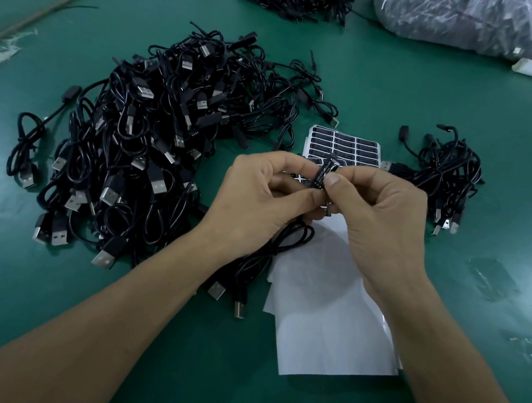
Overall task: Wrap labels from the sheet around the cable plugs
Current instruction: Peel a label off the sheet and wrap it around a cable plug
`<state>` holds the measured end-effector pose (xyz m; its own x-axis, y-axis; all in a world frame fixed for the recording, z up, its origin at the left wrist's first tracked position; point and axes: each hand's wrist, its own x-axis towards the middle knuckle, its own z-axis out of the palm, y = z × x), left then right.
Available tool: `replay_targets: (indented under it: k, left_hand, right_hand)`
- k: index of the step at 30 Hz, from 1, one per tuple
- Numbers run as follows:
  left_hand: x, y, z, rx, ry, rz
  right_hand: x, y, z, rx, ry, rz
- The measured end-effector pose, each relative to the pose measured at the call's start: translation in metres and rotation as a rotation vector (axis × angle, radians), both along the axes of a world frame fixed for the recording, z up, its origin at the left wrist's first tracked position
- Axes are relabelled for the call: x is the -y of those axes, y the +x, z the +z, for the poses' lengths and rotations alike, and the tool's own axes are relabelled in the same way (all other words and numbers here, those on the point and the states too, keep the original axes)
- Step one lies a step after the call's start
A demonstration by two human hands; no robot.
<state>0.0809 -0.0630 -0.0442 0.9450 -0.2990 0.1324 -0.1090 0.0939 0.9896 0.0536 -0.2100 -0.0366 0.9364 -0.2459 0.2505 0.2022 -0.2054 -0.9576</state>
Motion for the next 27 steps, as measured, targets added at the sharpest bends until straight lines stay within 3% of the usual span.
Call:
replay_targets:
  k: [10, 27]
  left_hand:
    - [0.0009, -0.0017, 0.0004, 0.019, -0.022, -0.007]
    - [-0.0005, -0.0006, 0.0020, -0.069, -0.092, -0.056]
  right_hand:
    - [-0.0005, 0.0008, -0.0016, -0.014, -0.055, -0.083]
    - [-0.0050, -0.0025, -0.0005, 0.107, 0.003, 0.002]
